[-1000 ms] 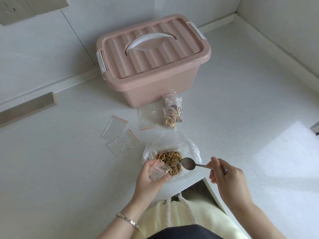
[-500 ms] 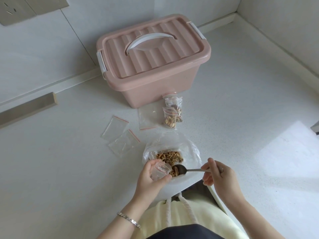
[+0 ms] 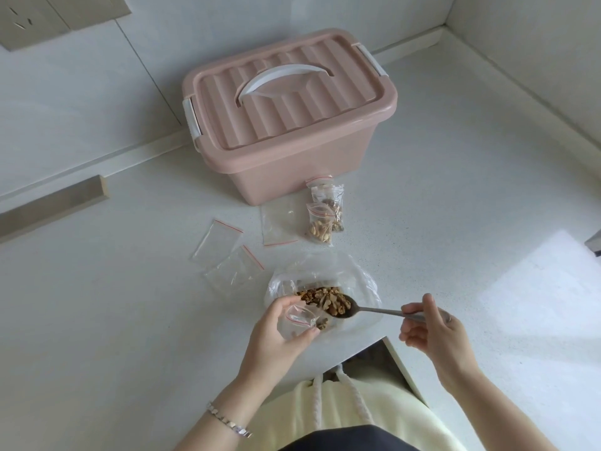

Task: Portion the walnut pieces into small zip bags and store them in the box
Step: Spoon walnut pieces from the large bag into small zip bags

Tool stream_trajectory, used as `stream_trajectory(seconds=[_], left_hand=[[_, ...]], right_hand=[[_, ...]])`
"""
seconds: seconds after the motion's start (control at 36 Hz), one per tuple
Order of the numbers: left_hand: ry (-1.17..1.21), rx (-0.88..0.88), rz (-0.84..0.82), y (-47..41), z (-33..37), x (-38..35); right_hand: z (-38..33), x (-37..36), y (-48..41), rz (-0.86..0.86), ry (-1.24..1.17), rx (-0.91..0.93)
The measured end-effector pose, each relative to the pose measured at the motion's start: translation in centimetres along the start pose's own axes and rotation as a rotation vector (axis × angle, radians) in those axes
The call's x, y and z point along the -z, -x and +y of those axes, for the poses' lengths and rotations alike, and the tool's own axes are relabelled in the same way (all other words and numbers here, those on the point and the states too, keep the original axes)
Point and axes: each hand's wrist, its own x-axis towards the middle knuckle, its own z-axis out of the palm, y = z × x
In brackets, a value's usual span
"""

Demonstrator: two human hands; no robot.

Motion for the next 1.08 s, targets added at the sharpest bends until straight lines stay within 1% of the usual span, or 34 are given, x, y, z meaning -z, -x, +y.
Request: stream_trajectory(seconds=[0.14, 0.25, 0.39, 0.53, 0.67, 0.72, 0.75, 0.81, 0.89, 0.97, 1.08], left_hand=[[-0.085, -0.096, 0.013, -0.1, 0.7, 0.4], [-0.107, -0.126, 0.006, 0.1, 1.1, 0.1], [-0.107, -0.13, 0.005, 0.4, 1.0, -0.3], [-0.122, -0.182, 0.043, 0.4, 0.9, -0.4], [-0.133, -0.229, 0.105, 0.4, 0.8, -0.2], [-0.133, -0.23, 0.136, 0.5, 0.5, 0.0], [-0.127, -0.22, 0.152, 0.6, 0.3, 0.1], [-0.1, -0.198, 0.187, 0.8, -0.2, 0.4], [-0.064, -0.135, 0.217, 1.0, -1.1, 0.6], [-0.042, -0.079, 0.225, 1.0, -2.0, 0.4], [-0.02, -0.056, 0.192, 0.9, -2.1, 0.1]], right_hand=[[-3.0, 0.2, 0.7, -0.02, 0.014, 0.116], [-5.4, -0.4, 1.6, -0.057, 0.066, 0.212], [-7.3, -2.0, 2.8, -0.139, 0.218, 0.327], [-7.4, -3.9, 4.6, -0.194, 0.37, 0.414], [-6.7, -4.9, 5.7, -0.284, 0.597, 0.644], [-6.2, -4.8, 5.5, -0.287, 0.625, 0.767], [-6.1, -4.6, 5.4, -0.283, 0.619, 0.799], [-6.1, -4.3, 5.3, -0.26, 0.567, 0.791], [-6.2, -3.5, 4.9, -0.182, 0.485, 0.724], [-5.5, -2.7, 4.0, -0.092, 0.515, 0.657], [-3.3, -1.9, 2.5, -0.024, 0.6, 0.563]])
